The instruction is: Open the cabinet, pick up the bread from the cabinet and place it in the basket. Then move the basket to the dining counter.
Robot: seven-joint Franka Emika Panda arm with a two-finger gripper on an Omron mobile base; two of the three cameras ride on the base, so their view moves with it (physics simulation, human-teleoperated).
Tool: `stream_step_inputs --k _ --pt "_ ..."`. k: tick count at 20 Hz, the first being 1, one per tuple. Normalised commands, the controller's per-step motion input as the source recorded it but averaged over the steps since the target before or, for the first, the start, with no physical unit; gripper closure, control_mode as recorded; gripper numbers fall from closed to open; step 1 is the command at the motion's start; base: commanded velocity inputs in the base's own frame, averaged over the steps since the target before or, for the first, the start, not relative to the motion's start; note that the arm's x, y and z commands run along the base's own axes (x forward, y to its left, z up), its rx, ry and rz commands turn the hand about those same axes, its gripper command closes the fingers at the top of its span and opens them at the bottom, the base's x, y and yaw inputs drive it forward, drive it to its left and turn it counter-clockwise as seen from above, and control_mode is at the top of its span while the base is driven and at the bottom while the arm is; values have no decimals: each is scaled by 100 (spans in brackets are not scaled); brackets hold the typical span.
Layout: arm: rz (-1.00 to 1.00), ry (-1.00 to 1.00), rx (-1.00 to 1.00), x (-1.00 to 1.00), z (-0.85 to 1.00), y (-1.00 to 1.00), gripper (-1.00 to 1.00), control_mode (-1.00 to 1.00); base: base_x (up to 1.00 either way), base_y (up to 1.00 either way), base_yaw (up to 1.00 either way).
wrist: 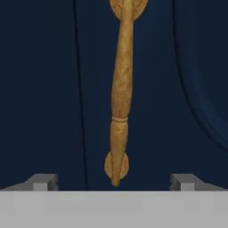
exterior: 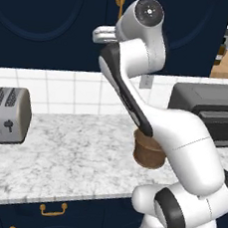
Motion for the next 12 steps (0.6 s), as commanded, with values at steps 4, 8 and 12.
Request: stream_step_inputs --k 4,8,12 --pt "0 2 -1 37 0 0 -100 -100 0 0 0" --pt "0 -3 0 33 -3 0 -100 -100 0 0 0" --pt "0 -8 0 34 -17 0 -100 -100 0 0 0"
